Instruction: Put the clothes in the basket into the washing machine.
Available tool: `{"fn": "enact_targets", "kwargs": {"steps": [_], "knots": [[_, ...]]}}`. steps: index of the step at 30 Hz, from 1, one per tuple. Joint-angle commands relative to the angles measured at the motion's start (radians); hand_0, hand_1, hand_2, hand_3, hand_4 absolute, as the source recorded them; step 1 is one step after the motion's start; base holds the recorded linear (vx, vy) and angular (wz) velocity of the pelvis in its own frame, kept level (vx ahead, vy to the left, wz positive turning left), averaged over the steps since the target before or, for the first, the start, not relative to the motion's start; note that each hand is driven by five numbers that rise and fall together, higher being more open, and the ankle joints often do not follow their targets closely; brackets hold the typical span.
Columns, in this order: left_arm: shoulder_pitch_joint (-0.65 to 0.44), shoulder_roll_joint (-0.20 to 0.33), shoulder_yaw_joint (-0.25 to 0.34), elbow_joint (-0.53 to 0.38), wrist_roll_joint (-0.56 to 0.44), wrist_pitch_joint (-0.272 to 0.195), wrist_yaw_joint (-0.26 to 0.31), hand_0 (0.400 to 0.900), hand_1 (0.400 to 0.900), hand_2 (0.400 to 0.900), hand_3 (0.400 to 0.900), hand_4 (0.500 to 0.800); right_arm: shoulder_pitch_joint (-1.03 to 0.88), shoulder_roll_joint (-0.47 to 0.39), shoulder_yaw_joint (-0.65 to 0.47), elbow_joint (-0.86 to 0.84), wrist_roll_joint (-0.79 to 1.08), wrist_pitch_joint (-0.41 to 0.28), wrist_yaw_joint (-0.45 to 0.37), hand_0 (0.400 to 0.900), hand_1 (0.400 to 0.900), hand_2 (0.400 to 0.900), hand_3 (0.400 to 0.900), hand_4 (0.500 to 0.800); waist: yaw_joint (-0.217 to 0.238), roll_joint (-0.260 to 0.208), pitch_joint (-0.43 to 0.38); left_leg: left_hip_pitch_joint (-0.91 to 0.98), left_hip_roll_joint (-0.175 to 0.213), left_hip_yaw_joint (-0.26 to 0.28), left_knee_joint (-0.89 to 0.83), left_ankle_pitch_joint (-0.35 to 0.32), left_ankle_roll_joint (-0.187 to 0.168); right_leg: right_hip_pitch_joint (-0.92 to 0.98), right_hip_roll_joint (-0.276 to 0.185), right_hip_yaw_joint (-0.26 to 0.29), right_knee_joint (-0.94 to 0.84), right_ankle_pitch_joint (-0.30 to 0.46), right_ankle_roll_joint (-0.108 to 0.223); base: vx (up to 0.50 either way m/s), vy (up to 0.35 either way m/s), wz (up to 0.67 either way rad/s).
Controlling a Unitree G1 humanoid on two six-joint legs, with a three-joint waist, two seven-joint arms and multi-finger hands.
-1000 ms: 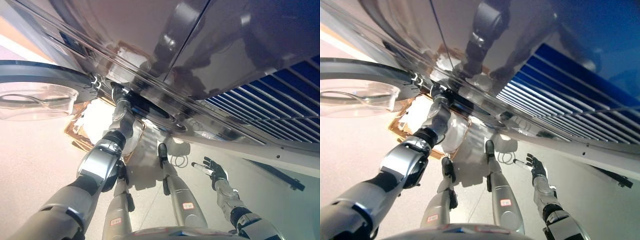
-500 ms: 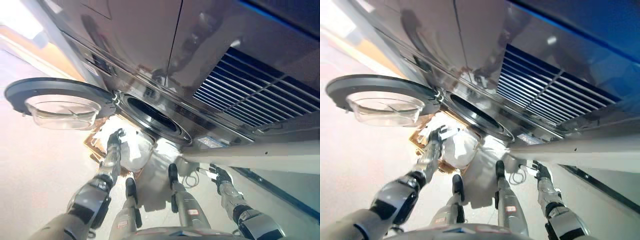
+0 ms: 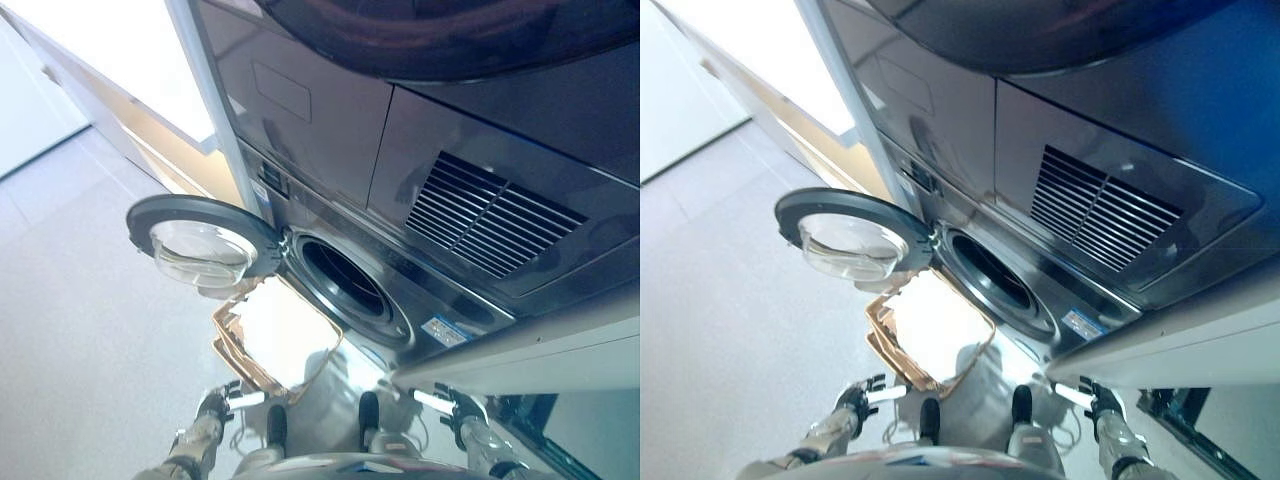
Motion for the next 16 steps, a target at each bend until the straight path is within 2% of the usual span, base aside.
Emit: {"fn": "enact_targets", "kwargs": {"steps": [1, 4, 7, 16], "knots": [[-0.007, 0.004, -0.009, 0.049, 0.113, -0.037, -0.025, 0.9, 0.9, 0.9, 0.9, 0.8, 0.033, 0.0, -0.004, 0.017, -0.048, -0.01, 0.014, 0.9, 0.9, 0.9, 0.9, 0.8, 0.004, -0.04, -0.026, -0.001, -0.032, 0.01, 0.011, -0.022, -0.01, 0.023, 0.009, 0.001, 0.065, -0.049, 0.035, 0.02, 0.026, 0.16], [0.016, 0.001, -0.023, 0.048, 0.148, -0.033, -0.043, 0.9, 0.9, 0.9, 0.9, 0.8, 0.061, 0.014, 0.009, 0.021, -0.081, -0.004, 0.025, 0.9, 0.9, 0.9, 0.9, 0.8, 0.008, -0.04, -0.04, 0.029, -0.035, 0.007, 0.008, -0.031, -0.006, 0.057, 0.005, -0.007, 0.065, -0.056, 0.036, 0.01, 0.028, 0.13], [0.03, 0.009, -0.007, 0.058, 0.149, -0.026, -0.047, 0.9, 0.9, 0.9, 0.9, 0.8, 0.066, 0.023, 0.032, 0.023, -0.115, 0.006, 0.032, 0.9, 0.9, 0.9, 0.9, 0.8, 0.008, -0.044, -0.054, 0.05, -0.035, 0.007, 0.004, -0.038, -0.004, 0.077, 0.005, -0.011, 0.064, -0.061, 0.037, 0.01, 0.015, 0.04], [0.058, 0.016, -0.003, 0.065, 0.206, -0.022, -0.051, 0.9, 0.9, 0.9, 0.9, 0.8, 0.076, 0.033, 0.089, 0.028, -0.215, 0.021, 0.038, 0.9, 0.9, 0.9, 0.9, 0.8, 0.009, -0.057, -0.08, 0.107, -0.039, 0.023, -0.001, -0.066, 0.011, 0.123, 0.001, 0.011, 0.062, -0.066, 0.041, 0.01, 0.023, -0.08]]}}
